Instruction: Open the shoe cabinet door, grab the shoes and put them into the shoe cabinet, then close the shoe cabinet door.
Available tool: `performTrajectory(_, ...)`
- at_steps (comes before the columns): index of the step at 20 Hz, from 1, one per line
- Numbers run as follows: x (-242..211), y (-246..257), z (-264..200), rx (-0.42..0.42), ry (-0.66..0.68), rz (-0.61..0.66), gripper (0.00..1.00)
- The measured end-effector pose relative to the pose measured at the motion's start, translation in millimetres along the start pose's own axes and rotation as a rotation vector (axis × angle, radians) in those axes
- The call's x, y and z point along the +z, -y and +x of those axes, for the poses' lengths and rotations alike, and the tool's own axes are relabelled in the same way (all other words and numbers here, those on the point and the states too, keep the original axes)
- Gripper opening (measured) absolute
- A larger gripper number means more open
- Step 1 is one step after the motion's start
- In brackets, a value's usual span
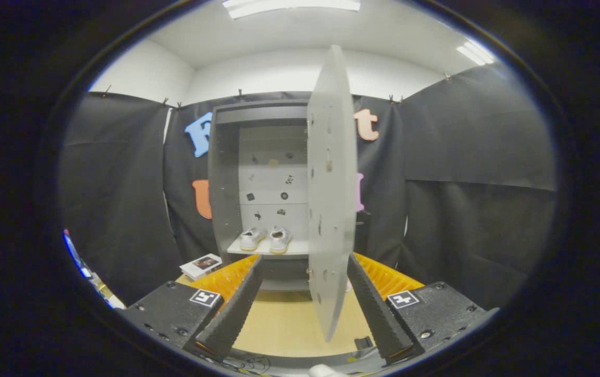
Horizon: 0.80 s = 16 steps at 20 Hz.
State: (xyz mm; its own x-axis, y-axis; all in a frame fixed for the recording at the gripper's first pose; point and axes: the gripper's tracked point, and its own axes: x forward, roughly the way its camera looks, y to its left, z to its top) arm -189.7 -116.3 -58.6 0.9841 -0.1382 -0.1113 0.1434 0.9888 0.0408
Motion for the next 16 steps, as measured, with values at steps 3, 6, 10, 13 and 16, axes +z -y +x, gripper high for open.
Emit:
performTrajectory(3,-5,51,6,-0.065,-0.016,0.011,1.0)
performTrajectory(6,-4,96,23,-0.098,-0.018,0.026,1.0)
performTrajectory(10,0,136,69,-0.072,-0.029,0.03,1.0)
performTrajectory(13,-5,139,103,0.0,-0.05,0.015,0.99)
performTrajectory(16,-3,132,132,0.078,-0.053,0.004,0.99)
